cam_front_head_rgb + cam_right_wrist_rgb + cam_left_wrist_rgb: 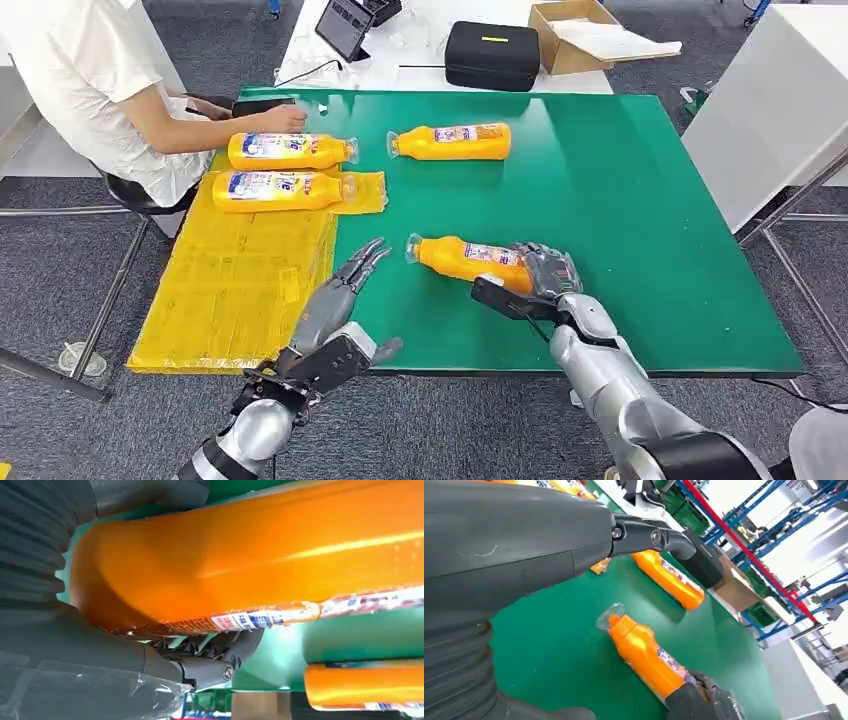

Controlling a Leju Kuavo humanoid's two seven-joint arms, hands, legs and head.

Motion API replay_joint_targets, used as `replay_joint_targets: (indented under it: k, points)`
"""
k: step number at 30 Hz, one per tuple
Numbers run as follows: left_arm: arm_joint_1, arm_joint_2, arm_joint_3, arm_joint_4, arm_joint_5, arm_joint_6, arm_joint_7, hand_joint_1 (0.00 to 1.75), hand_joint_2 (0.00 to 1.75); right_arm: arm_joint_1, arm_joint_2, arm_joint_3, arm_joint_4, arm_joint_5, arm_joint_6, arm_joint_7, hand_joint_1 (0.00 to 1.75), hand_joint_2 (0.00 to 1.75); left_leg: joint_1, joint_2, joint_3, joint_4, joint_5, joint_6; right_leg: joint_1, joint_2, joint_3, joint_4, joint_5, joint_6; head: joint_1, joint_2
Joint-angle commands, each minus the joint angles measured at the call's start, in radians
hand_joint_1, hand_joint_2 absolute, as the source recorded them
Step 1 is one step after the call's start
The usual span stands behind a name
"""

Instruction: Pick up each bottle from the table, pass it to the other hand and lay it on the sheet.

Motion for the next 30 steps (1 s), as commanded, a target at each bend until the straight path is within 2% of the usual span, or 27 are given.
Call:
replay_joint_targets:
  k: [1, 3, 5, 8, 9, 16, 20, 24, 29, 30]
  points:
    - [0.108, -0.123, 0.119, -0.022, 0.288, 0.061, -0.061, 0.00, 1.75, 0.159, 0.073, -0.094, -0.178, -0.283, -0.042, -0.287, 1.75, 1.75, 0.001, 0.000, 0.004, -0.001, -0.002, 0.000, 0.002, -0.002, 0.005, -0.002, -0.001, -0.002, 0.000, 0.000]
    - [0.148, -0.156, 0.139, -0.001, 0.527, 0.034, -0.047, 0.00, 1.75, 0.244, 0.097, -0.060, -0.377, -0.408, -0.048, -0.330, 1.75, 1.75, 0.001, 0.005, 0.004, -0.001, -0.004, 0.000, 0.002, 0.003, 0.004, -0.002, -0.001, -0.002, 0.000, 0.000]
    - [0.170, -0.155, 0.139, 0.027, 0.755, -0.030, -0.028, 0.00, 1.75, 0.319, 0.109, 0.003, -0.561, -0.538, 0.012, -0.335, 1.75, 1.75, 0.001, 0.002, 0.002, -0.001, -0.003, -0.001, 0.001, 0.002, 0.001, -0.001, -0.001, -0.002, 0.000, 0.000]
    - [0.185, -0.150, 0.153, 0.039, 0.908, -0.035, -0.036, 0.00, 1.75, 0.369, 0.117, 0.094, -0.707, -0.640, 0.025, -0.359, 1.75, 1.75, 0.000, 0.001, 0.002, -0.001, -0.004, -0.001, 0.001, 0.001, 0.002, 0.000, -0.004, -0.003, 0.000, 0.000]
    - [0.184, -0.147, 0.155, 0.036, 0.939, -0.034, -0.038, 0.00, 1.75, 0.375, 0.118, 0.121, -0.735, -0.661, 0.019, -0.366, 1.75, 1.75, 0.001, 0.000, -0.002, -0.001, -0.003, -0.001, 0.001, 0.001, -0.002, 0.001, -0.004, 0.000, 0.000, 0.000]
    - [0.173, -0.134, 0.138, 0.016, 0.966, -0.032, -0.046, 0.00, 1.75, 0.358, 0.108, 0.167, -0.722, -0.710, 0.022, -0.368, 1.75, 1.75, 0.001, -0.001, -0.006, 0.000, -0.004, 0.000, 0.001, 0.000, -0.004, 0.001, -0.005, 0.000, 0.000, 0.000]
    - [0.144, -0.122, 0.100, 0.016, 0.955, -0.084, -0.065, 0.00, 1.75, 0.307, 0.126, 0.239, -0.636, -0.713, 0.071, -0.357, 1.75, 1.75, 0.001, -0.001, -0.009, 0.000, -0.003, 0.000, 0.000, 0.002, -0.007, 0.000, -0.004, 0.000, 0.000, 0.000]
    - [0.110, -0.125, 0.083, 0.024, 0.862, -0.071, -0.119, 0.00, 1.75, 0.246, 0.129, 0.342, -0.507, -0.697, 0.158, -0.326, 1.75, 1.75, 0.001, 0.000, -0.007, 0.000, -0.003, -0.001, 0.001, 0.002, -0.005, 0.001, -0.004, -0.001, 0.000, 0.000]
    - [0.107, -0.130, 0.088, 0.032, 0.859, -0.070, -0.120, 0.00, 1.75, 0.241, 0.130, 0.348, -0.491, -0.698, 0.162, -0.328, 1.75, 1.75, 0.001, -0.001, -0.002, -0.001, -0.004, 0.000, 0.002, 0.000, -0.001, 0.000, -0.005, -0.001, 0.000, 0.000]
    - [0.107, -0.130, 0.088, 0.032, 0.859, -0.070, -0.120, 0.00, 1.75, 0.241, 0.130, 0.348, -0.491, -0.698, 0.162, -0.328, 1.75, 1.75, 0.001, -0.002, -0.006, -0.001, -0.003, 0.000, 0.001, 0.000, -0.005, 0.000, -0.004, 0.000, 0.000, 0.000]
